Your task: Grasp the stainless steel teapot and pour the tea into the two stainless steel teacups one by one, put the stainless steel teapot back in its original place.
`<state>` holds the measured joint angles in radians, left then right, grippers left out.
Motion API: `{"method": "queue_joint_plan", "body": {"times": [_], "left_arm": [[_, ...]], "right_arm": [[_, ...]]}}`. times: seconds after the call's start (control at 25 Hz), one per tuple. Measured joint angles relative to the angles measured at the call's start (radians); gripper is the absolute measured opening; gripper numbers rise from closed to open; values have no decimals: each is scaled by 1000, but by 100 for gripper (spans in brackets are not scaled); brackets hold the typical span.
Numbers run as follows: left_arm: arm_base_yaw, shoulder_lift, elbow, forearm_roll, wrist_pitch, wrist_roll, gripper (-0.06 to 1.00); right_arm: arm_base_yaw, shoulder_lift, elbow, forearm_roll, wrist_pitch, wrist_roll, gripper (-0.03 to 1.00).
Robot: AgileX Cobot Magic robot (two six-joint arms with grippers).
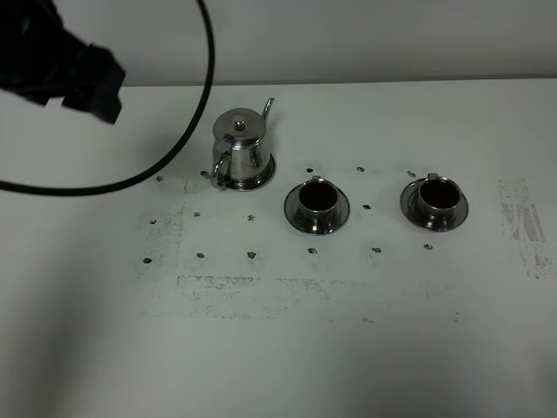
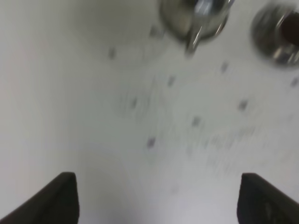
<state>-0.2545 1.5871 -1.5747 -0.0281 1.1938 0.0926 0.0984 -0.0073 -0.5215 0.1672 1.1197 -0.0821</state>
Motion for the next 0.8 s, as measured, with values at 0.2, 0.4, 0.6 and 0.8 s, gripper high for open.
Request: {"method": "queue_joint_plan", "body": {"times": [0.2,0.4,0.6,0.8], "left_arm": [[86,-220,330,-5,-67,-4,68],[208,-493,694,-16,-103,-5,68],[315,-721,947,-46,-119,-11,68],[332,-912,1050,-48,-137,-33,68]], "right_arm": [[0,0,0,0,0,0,43],[0,0,0,0,0,0,43],[0,0,0,1,0,0,43],[0,0,0,1,0,0,43]]}}
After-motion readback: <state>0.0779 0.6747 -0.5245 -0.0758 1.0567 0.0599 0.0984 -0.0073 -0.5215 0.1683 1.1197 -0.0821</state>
